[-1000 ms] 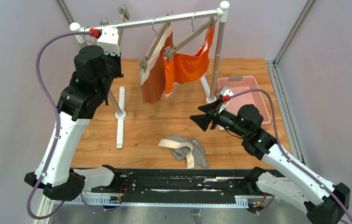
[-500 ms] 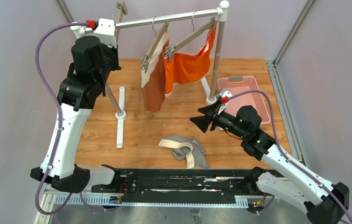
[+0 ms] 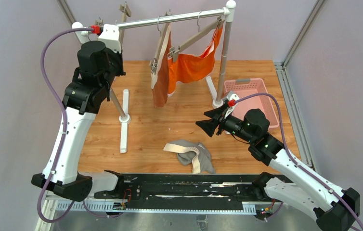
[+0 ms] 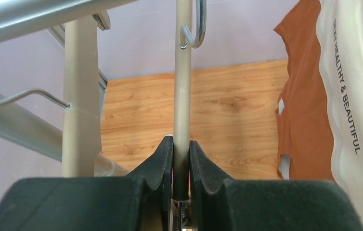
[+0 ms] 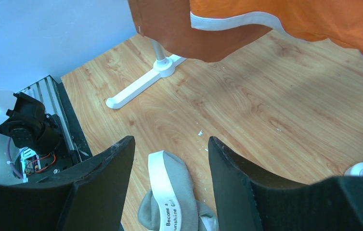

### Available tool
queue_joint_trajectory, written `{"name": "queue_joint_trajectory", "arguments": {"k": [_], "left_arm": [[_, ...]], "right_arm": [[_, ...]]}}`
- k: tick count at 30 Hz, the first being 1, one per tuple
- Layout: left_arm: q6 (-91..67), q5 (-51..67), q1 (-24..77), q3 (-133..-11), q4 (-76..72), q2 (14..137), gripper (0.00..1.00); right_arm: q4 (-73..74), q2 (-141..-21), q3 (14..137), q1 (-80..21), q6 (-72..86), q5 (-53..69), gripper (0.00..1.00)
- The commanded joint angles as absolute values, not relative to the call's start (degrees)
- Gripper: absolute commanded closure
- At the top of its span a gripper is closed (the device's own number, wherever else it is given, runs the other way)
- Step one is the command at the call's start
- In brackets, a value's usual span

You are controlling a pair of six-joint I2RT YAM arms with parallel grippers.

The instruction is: Remove the underwear clipped to the hanger

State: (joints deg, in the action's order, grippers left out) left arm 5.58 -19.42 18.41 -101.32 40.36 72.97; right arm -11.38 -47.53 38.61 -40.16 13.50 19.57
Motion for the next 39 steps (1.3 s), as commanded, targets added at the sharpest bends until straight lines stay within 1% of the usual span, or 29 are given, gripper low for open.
{"name": "queue_joint_trajectory", "arguments": {"k": [1,11,12,13,14,19,28,32,35,39], "left_arm": [[4.99,-20.71,17.64,-99.34,37.32,69.98,0.8],[6.4,-19.48,17.71,-102.99,38.07,68.76,0.62],[6.57,-19.21,17.69,-103.38,38.14,68.59,0.6],[6.63,-18.9,17.67,-103.82,38.18,68.42,0.53],[6.77,-18.5,17.72,-104.26,38.32,68.2,0.5],[7.27,-16.32,17.7,-105.2,38.22,66.06,0.49],[9.12,-13.36,17.75,-107.57,39.66,62.31,0.43],[7.56,-6.12,17.74,-108.97,39.66,62.82,0.43],[5.5,1.05,17.75,-110.29,39.42,65.68,0.43],[3.74,7.71,18.2,-113.36,37.88,69.98,0.4]], "right_arm": [[-13.49,-46.74,37.97,-40.95,13.78,20.15,0.41],[-13.76,-47.81,38.17,-40.88,14.08,20.83,0.42],[-13.79,-47.81,38.16,-40.91,14.2,20.83,0.42],[-13.78,-47.74,38.17,-40.92,14.23,20.79,0.42],[-13.8,-47.75,38.21,-40.95,14.24,20.68,0.41],[-14.03,-48.22,38.59,-40.89,14.19,20.93,0.41],[-14.3,-50.36,39.99,-40.92,14.91,22.12,0.41],[-14.65,-51.11,40.41,-40.88,15.49,22.49,0.42],[-14.63,-51.33,40.68,-40.88,15.89,22.86,0.42],[-14.16,-51.01,40.59,-40.94,16.5,23.2,0.44]]}}
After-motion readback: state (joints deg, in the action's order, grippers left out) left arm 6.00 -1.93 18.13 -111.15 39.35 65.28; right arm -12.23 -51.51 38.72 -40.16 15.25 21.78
